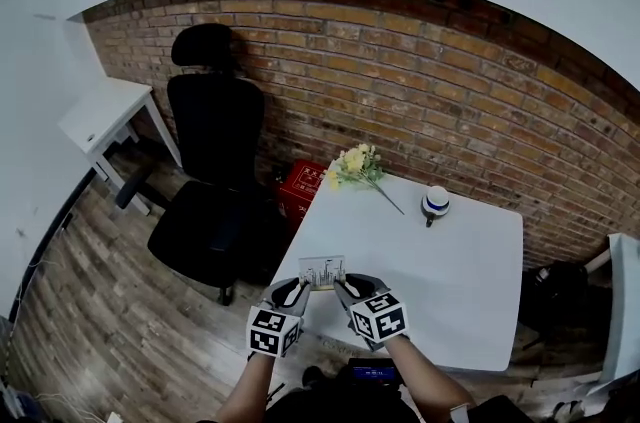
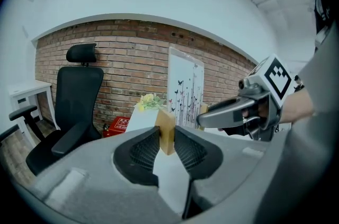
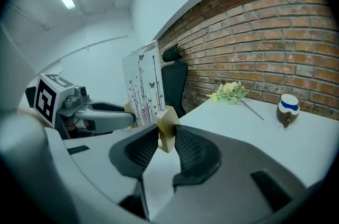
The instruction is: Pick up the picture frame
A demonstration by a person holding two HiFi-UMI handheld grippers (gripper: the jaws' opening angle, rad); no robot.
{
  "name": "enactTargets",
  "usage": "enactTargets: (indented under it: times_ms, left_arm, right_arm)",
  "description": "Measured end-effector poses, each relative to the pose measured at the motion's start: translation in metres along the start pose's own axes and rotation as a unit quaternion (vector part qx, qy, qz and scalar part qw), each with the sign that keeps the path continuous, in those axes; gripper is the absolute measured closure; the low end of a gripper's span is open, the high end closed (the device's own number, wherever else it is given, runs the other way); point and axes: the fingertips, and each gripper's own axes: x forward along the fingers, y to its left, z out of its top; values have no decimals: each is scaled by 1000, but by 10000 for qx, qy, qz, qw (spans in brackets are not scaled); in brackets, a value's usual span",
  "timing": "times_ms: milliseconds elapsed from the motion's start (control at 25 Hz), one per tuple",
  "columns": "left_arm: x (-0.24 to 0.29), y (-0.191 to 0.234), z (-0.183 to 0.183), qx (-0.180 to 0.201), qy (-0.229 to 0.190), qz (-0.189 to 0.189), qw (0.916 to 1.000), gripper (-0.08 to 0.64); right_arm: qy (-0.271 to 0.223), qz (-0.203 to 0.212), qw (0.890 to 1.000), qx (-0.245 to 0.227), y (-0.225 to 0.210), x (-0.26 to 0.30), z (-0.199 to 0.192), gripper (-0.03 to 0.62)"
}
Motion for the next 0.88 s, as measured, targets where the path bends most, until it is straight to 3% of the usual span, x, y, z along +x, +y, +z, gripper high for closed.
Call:
enactTargets:
  times_ms: [880]
  left_arm:
    - [-3, -22, -7, -219, 72, 258, 9994, 468]
  right_arm:
    - [114, 290, 9995, -45, -6, -15, -12, 489]
